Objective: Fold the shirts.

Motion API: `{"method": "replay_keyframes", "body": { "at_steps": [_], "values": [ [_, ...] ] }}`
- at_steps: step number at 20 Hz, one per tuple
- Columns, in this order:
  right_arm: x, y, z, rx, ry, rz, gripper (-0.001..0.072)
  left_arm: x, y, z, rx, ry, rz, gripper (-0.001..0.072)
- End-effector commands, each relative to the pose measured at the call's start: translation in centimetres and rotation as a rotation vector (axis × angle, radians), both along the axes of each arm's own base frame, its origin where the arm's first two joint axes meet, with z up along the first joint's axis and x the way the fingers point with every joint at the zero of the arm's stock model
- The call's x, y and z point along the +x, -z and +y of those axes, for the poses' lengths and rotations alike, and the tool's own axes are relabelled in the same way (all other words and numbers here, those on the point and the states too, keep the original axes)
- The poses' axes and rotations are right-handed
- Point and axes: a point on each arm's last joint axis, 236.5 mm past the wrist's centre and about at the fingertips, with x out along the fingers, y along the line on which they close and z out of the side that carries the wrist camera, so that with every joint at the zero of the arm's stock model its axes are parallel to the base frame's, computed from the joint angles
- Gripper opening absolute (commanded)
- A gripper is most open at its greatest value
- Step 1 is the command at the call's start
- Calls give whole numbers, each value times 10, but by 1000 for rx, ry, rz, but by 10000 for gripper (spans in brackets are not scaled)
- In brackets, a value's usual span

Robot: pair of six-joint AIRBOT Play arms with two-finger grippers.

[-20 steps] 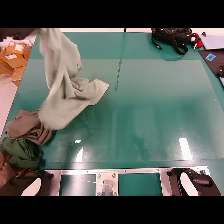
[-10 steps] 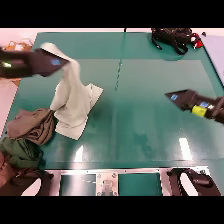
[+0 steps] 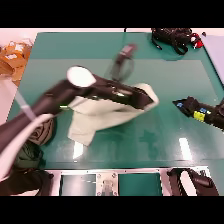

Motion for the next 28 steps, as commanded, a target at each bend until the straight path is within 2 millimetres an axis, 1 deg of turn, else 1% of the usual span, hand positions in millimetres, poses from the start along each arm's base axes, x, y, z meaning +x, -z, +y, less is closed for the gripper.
{"method": "replay_keyframes", "body": {
  "at_steps": [1, 2, 3, 4, 5, 6, 7, 9, 11, 12, 14, 16, 18, 20, 21, 23, 25, 26, 27, 28],
  "values": [
    [-6, 17, -64, -94, 170, 61, 17, -13, 42, -63, 27, 76, 31, 29],
    [-7, 22, -76, -92, 205, 80, 18, -6, 49, -64, 37, 66, 43, 354],
    [-6, 28, -82, -85, 219, 101, 87, 1, 54, -60, 50, 55, 45, 720],
    [-5, 35, -83, -75, 219, 124, 279, 10, 54, -49, 64, 51, 70, 720],
    [-4, 45, -82, -60, 205, 159, 389, 19, 54, -32, 83, 61, 79, 720],
    [-6, 55, -78, -40, 186, 202, 425, 32, 56, -8, 117, 59, 110, 720],
    [-11, 67, -73, -13, 164, 254, 429, 46, 62, 19, 161, 47, 147, 720],
    [-26, 90, -60, 38, 126, 345, 430, 76, 77, 85, 277, -14, 241, 720],
    [-42, 114, -48, 76, 117, 412, 506, 100, 93, 153, 377, -92, 342, 720],
    [-50, 126, -43, 93, 115, 443, 506, 107, 99, 181, 411, -123, 386, 720],
    [-69, 149, -31, 134, 112, 510, 506, 114, 111, 231, 491, -177, 452, 720],
    [-83, 168, -18, 182, 115, 556, 506, 114, 126, 269, 589, -214, 490, 720],
    [-91, 183, -11, 192, 122, 577, 506, 107, 138, 291, 669, -226, 517, 720],
    [-90, 193, -6, 177, 109, 586, 506, 90, 149, 300, 698, -230, 550, 720],
    [-84, 196, -4, 178, 112, 579, 506, 78, 156, 304, 717, -227, 565, 720],
    [-66, 200, 0, 184, 104, 537, 505, 51, 176, 319, 782, -230, 591, 720],
    [-53, 202, 12, 218, 65, 533, 503, 34, 194, 326, 799, -273, 590, 720],
    [-46, 203, 18, 232, 36, 535, 485, 29, 203, 327, 793, -303, 585, 720],
    [-40, 204, 25, 238, 2, 540, 398, 26, 212, 325, 772, -339, 584, 720],
    [-36, 206, 29, 232, -31, 544, 301, 26, 221, 319, 731, -373, 597, 720]
  ]
}}
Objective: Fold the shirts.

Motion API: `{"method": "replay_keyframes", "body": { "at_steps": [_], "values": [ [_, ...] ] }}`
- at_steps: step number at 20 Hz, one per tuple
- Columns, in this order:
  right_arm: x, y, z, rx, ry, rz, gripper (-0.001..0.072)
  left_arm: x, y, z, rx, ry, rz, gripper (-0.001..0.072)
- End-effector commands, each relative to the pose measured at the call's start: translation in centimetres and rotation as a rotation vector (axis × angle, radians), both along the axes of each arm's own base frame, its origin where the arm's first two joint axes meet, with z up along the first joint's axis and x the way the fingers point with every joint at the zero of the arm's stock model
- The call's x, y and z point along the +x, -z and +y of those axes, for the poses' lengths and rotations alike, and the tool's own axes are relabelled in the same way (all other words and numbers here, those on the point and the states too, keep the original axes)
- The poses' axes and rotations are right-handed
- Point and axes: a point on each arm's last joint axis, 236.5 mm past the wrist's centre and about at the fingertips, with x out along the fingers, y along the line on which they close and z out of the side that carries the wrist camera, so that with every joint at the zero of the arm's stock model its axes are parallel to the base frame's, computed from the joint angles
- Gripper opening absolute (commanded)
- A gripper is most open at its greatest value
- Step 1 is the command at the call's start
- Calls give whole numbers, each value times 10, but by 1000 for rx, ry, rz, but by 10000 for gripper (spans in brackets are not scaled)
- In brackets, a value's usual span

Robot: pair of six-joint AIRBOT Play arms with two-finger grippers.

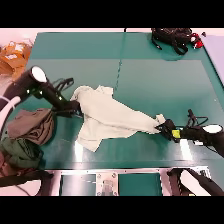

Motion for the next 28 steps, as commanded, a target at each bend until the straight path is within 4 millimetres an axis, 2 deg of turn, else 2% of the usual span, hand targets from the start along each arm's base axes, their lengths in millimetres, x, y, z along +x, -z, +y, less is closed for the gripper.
{"method": "replay_keyframes", "body": {
  "at_steps": [1, 2, 3, 6, 9, 10, 11, 12, 14, 15, 16, 18, 20, 21, 23, 25, 26, 28],
  "values": [
    [22, 7, 16, 25, -77, -12, 172, -9, 32, -10, -50, -124, -39, 720],
    [26, 7, 18, 19, -106, -24, 43, -8, 38, -21, -105, -158, -52, 720],
    [29, 5, 17, 13, -113, -36, 17, -7, 42, -34, -158, -187, -70, 720],
    [41, -4, 13, 0, -116, -69, 17, -10, 57, -59, -199, -191, -136, 720],
    [51, -12, 11, -7, -118, -96, 16, 10, 63, -72, -176, -230, -249, 698],
    [54, -14, 10, -10, -119, -103, 17, 17, 61, -74, -182, -254, -276, 542],
    [56, -17, 10, -7, -123, -109, 16, 20, 59, -75, -188, -250, -290, 186],
    [59, -21, 11, -5, -134, -120, 16, 17, 56, -78, -200, -227, -289, 23],
    [74, -44, 11, -1, -162, -170, 15, 10, 40, -88, -238, -168, -266, 22],
    [84, -61, 11, -4, -176, -211, 15, 14, 21, -93, -267, -144, -289, 22],
    [96, -83, 11, -5, -194, -263, 15, 21, -5, -98, -296, -120, -340, 22],
    [114, -148, 18, 0, -245, -404, 15, 37, -81, -103, -341, -61, -498, 21],
    [121, -222, 23, -28, -268, -565, 15, 46, -179, -97, -344, 4, -721, 22],
    [120, -267, 23, -66, -260, -665, 15, 46, -233, -90, -333, 34, -851, 21],
    [105, -356, 26, -137, -232, -867, 15, 34, -328, -76, -316, 73, -1067, 21],
    [76, -443, 32, -213, -195, -1081, 15, 2, -412, -69, -351, 112, -1220, 22],
    [56, -485, 36, -254, -179, -1194, 15, -14, -442, -66, -368, 129, -1282, 22],
    [16, -549, 40, -342, -139, -1370, 15, -45, -489, -59, -391, 155, -1396, 22]
  ]
}}
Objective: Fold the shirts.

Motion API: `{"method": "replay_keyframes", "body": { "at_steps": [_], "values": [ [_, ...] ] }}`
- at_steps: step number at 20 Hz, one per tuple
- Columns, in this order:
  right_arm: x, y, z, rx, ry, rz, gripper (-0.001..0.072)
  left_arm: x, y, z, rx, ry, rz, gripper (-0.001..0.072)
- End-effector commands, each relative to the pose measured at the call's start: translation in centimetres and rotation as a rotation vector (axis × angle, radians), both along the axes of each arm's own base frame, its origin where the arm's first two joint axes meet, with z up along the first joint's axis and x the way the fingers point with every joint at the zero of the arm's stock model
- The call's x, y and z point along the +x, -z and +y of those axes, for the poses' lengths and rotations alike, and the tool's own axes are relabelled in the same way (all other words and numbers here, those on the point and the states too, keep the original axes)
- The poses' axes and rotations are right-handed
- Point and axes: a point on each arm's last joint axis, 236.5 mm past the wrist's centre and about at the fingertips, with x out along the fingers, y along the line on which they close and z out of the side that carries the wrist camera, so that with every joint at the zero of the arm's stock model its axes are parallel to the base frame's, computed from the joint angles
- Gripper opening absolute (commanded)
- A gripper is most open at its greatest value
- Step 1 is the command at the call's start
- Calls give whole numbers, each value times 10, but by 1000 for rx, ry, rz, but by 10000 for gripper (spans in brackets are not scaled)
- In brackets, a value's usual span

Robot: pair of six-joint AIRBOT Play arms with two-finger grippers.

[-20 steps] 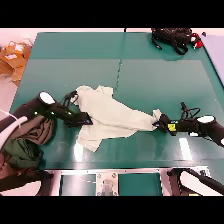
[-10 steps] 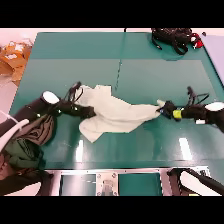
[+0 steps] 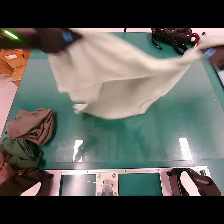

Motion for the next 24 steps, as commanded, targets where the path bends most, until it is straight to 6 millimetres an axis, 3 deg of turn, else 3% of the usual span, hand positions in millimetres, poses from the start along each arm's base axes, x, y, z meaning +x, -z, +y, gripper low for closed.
{"method": "replay_keyframes", "body": {
  "at_steps": [1, 3, 7, 9, 11, 14, 16, 18, 21, 22, 24],
  "values": [
    [-77, -119, 9, -61, 84, -331, 15, -65, -90, 21, -8, 8, -214, 22],
    [-105, -149, 1, -129, 171, -413, 15, -85, -109, 26, -18, 13, -264, 22],
    [-125, -183, -19, -190, 297, -518, 15, -93, -104, 24, -18, 38, -239, 23],
    [-108, -176, -32, -209, 329, -486, 15, -78, -81, 20, 4, 38, -170, 23],
    [-65, -145, -45, -201, 321, -372, 16, -53, -35, 13, 42, 39, -42, 24],
    [23, -47, -63, -189, 257, -103, 16, -2, 70, 5, 145, 23, 209, 24],
    [76, 41, -76, -166, 219, 106, 16, 38, 156, 1, 217, -1, 378, 24],
    [117, 136, -88, -137, 191, 313, 16, 73, 241, -5, 255, -28, 537, 24],
    [151, 260, -90, -70, 145, 581, 16, 113, 356, -14, 293, -69, 738, 24],
    [157, 295, -86, -58, 127, 656, 16, 124, 385, -16, 296, -87, 773, 25],
    [164, 346, -79, -42, 104, 745, 16, 146, 417, -18, 289, -127, 791, 36]
  ]
}}
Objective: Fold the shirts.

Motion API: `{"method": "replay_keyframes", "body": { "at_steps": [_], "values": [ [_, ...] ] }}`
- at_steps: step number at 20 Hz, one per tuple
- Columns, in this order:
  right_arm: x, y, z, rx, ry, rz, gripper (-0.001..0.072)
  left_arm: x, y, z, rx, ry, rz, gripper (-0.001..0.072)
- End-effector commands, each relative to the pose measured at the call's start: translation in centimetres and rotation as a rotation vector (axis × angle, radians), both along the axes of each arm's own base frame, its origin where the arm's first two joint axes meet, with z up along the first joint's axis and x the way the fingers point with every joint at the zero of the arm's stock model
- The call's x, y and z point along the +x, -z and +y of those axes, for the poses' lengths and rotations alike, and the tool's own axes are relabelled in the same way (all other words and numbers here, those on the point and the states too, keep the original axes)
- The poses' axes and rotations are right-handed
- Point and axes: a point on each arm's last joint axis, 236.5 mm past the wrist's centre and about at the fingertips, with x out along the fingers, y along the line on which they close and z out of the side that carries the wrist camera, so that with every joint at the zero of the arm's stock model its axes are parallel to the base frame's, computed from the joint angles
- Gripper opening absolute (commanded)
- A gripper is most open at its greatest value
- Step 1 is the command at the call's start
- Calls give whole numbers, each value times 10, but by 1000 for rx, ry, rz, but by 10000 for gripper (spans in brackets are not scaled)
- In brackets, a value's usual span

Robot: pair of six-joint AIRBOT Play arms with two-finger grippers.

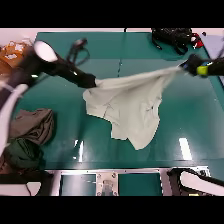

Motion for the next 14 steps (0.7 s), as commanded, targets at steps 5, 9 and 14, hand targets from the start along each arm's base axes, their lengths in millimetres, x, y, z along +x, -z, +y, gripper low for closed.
{"method": "replay_keyframes", "body": {
  "at_steps": [5, 9, 14],
  "values": [
    [9, 98, -15, 64, 3, 209, 312, 74, 28, 21, -15, -141, -22, 612],
    [-58, 87, -71, 46, 96, 379, 306, 67, -20, 88, -6, -164, 81, 613],
    [-182, 138, -40, 113, 179, 633, 308, 46, -16, 121, 26, -166, 193, 612]
  ]
}}
